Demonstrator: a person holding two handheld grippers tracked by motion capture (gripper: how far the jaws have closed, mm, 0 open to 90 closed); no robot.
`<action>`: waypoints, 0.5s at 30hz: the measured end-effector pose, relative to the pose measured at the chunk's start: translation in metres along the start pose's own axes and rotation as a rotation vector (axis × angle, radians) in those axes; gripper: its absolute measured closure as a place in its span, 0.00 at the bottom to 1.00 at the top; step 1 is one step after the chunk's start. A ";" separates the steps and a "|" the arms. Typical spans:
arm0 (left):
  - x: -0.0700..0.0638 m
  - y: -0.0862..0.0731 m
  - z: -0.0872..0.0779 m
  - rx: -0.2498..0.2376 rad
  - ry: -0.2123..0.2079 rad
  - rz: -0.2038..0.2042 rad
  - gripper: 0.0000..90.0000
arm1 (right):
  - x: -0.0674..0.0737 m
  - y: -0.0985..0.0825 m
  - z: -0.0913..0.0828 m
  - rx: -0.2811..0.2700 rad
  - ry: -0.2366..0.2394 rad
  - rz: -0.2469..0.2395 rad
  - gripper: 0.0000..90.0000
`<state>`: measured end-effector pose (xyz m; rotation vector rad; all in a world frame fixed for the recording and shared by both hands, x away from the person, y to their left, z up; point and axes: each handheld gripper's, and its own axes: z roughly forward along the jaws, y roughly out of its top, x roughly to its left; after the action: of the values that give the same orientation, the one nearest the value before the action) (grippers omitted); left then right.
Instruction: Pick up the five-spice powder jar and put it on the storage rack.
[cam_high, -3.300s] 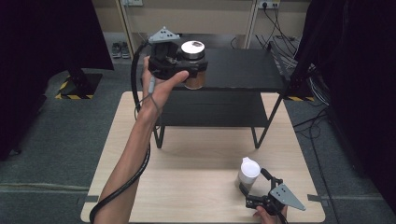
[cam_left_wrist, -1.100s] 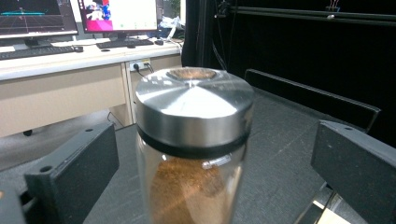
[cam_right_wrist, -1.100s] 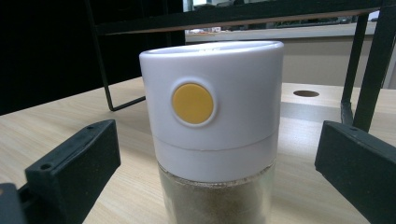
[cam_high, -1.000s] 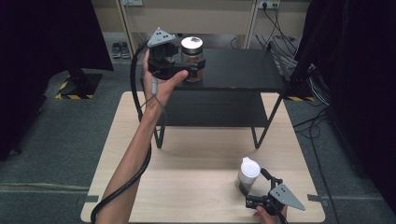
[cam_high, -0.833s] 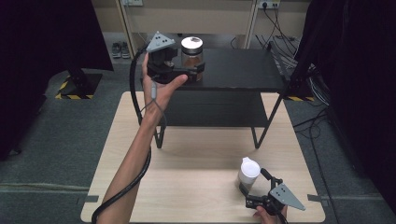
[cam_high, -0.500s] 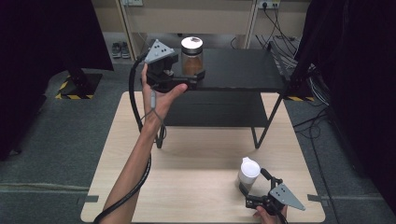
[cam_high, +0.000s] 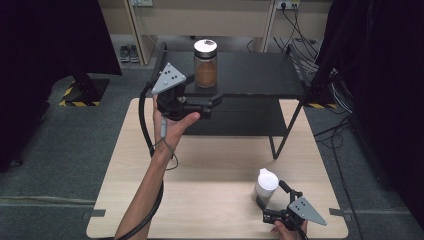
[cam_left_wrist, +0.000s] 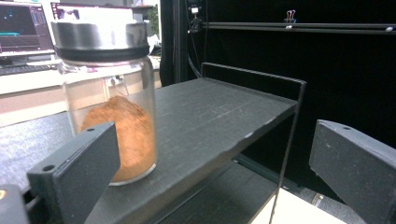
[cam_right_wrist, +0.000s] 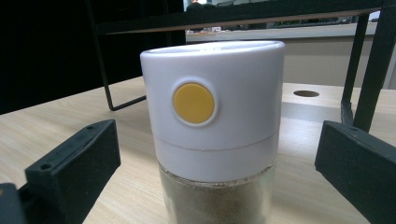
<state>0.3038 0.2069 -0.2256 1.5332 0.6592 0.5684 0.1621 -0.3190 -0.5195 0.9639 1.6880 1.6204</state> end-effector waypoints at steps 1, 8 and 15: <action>-0.001 -0.001 -0.001 -0.001 -0.003 0.003 0.01 | 0.000 0.000 0.000 0.000 0.000 0.000 0.00; -0.014 -0.017 -0.009 -0.021 -0.010 0.032 0.01 | 0.000 0.000 0.000 0.000 0.000 0.000 0.00; -0.021 -0.036 -0.015 -0.040 -0.029 0.037 0.01 | 0.000 0.000 0.000 -0.002 0.001 0.002 0.00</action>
<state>0.2756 0.2037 -0.2596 1.5163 0.5948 0.5828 0.1623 -0.3194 -0.5199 0.9645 1.6859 1.6243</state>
